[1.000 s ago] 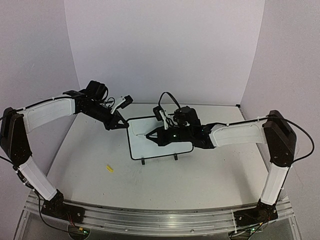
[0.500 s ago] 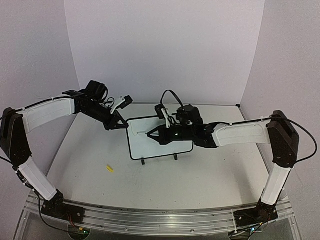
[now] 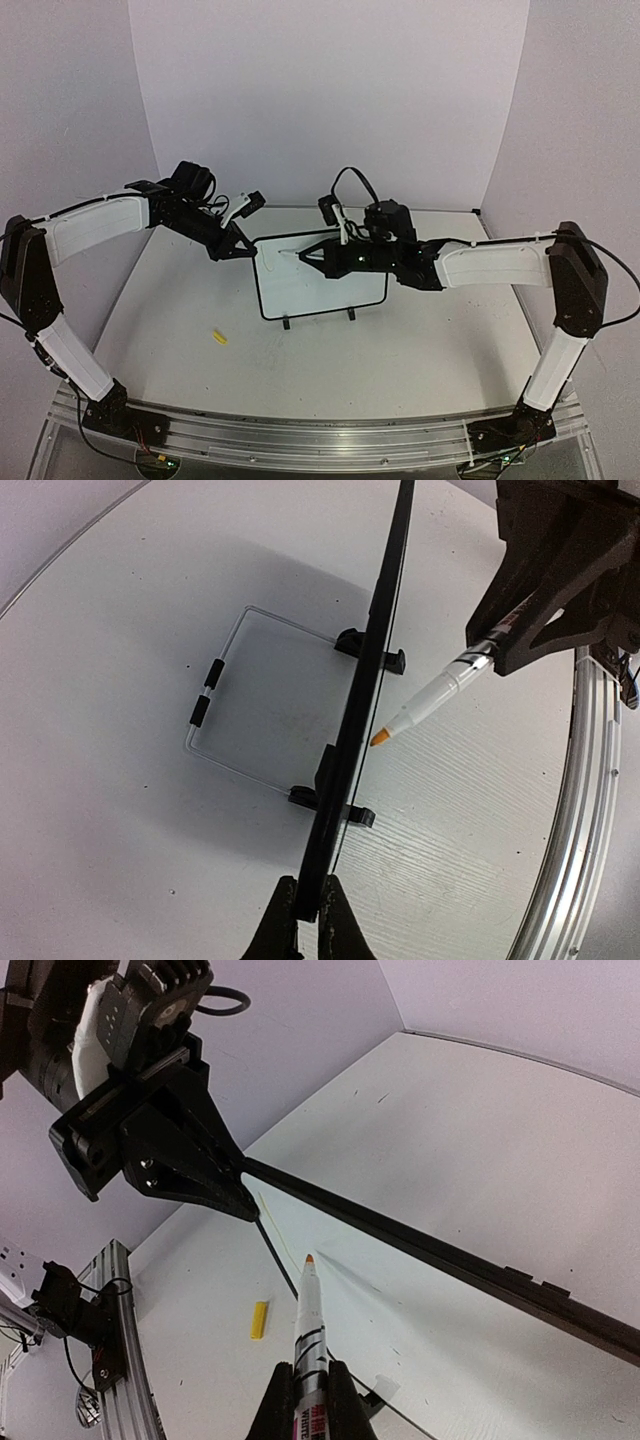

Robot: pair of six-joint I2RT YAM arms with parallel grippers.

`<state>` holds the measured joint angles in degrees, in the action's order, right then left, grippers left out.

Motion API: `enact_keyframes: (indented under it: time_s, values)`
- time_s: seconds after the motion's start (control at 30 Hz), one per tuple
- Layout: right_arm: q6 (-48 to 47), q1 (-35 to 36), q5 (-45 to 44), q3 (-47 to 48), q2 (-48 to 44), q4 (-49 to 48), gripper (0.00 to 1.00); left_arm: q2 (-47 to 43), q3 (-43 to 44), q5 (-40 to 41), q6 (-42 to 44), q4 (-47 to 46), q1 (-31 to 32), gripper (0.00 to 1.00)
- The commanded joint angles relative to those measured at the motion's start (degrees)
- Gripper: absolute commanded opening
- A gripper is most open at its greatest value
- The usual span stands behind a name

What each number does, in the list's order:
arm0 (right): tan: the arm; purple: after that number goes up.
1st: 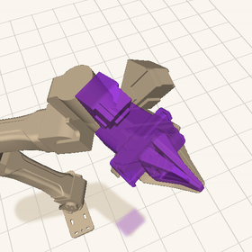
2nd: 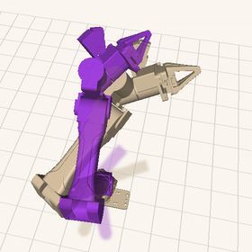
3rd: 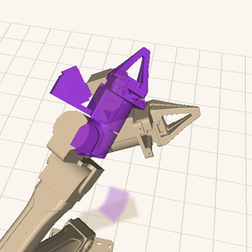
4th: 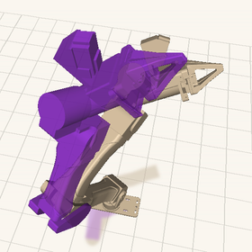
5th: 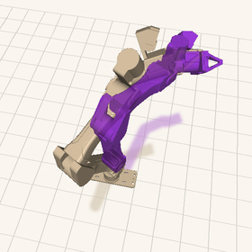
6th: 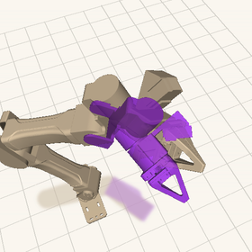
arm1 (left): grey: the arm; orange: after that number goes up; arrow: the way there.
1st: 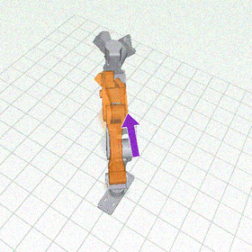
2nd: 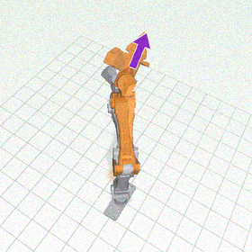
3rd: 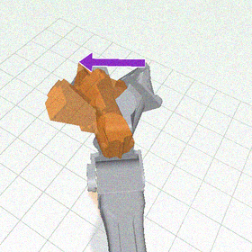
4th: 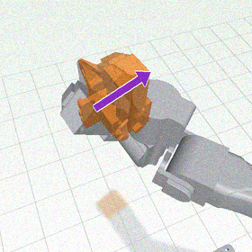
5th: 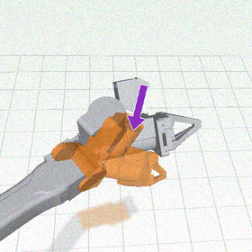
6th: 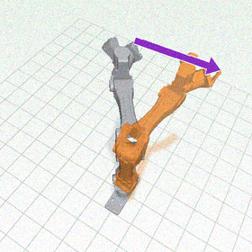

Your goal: Write a sentence on the whiteboard

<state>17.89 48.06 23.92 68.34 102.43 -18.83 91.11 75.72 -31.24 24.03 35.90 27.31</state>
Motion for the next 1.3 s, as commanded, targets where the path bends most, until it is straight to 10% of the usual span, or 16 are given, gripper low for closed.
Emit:
enact_keyframes:
  time_s: [0.0,1.27]
  values:
    - [-0.3,-0.2,0.8,2.3,0.8,-1.5,0.0,-0.6,0.9,6.0,1.7,0.6,-0.8,0.0]
    - [-0.8,-0.2,-3.7,2.0,1.1,1.9,0.0,-0.8,0.9,6.6,1.8,0.7,-0.8,0.0]
